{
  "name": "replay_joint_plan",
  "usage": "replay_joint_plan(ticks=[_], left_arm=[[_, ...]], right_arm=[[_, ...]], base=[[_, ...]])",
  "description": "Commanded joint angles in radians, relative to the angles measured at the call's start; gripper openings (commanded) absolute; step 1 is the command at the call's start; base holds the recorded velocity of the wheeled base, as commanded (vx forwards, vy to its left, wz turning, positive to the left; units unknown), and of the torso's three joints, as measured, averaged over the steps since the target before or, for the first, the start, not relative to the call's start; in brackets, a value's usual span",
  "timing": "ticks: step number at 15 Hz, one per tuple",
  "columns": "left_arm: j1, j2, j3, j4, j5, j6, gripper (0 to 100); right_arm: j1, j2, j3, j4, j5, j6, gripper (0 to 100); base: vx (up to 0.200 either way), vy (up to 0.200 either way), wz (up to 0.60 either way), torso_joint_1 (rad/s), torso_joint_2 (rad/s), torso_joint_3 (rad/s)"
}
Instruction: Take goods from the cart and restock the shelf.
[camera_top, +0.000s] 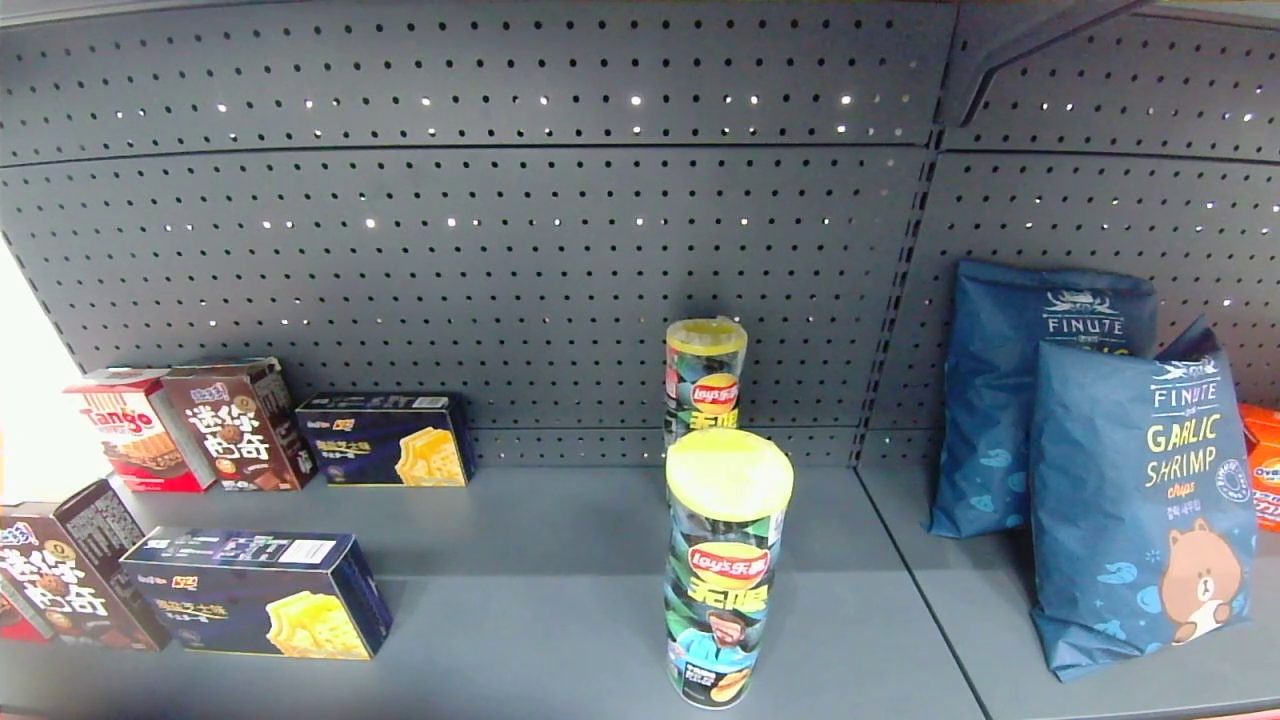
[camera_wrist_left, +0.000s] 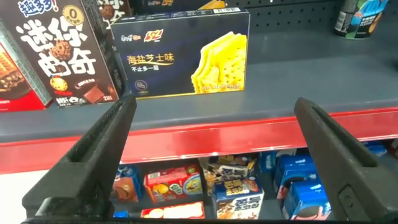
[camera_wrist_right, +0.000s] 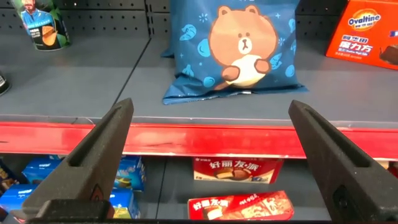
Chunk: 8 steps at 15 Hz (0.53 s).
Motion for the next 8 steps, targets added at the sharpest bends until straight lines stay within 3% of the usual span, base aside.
replay_joint_plan(ticks=[1, 2, 4, 8], left_arm=[[0.0, -0.002, 0.0, -0.002, 0.001, -0.002, 100], [0.0, -0.002, 0.0, -0.002, -0.001, 0.0, 100], [0.0, -0.002, 0.0, -0.002, -0.001, 0.003, 100], [-0.001, -0.002, -0.001, 0.001, -0.001, 0.003, 100]], right_arm=[[0.0, -0.003, 0.0, 0.0, 0.0, 0.0, 100], [0.0, -0.003, 0.0, 0.0, 0.0, 0.0, 100], [0.0, -0.003, 0.0, 0.0, 0.0, 0.0, 100], [0.0, -0.003, 0.0, 0.0, 0.0, 0.0, 100]], base=[[0.0, 0.0, 0.0, 0.0, 0.0, 0.0], [0.0, 0.0, 0.0, 0.0, 0.0, 0.0], [-0.2, 0.0, 0.0, 0.005, 0.0, 0.002], [0.0, 0.0, 0.0, 0.0, 0.0, 0.0]])
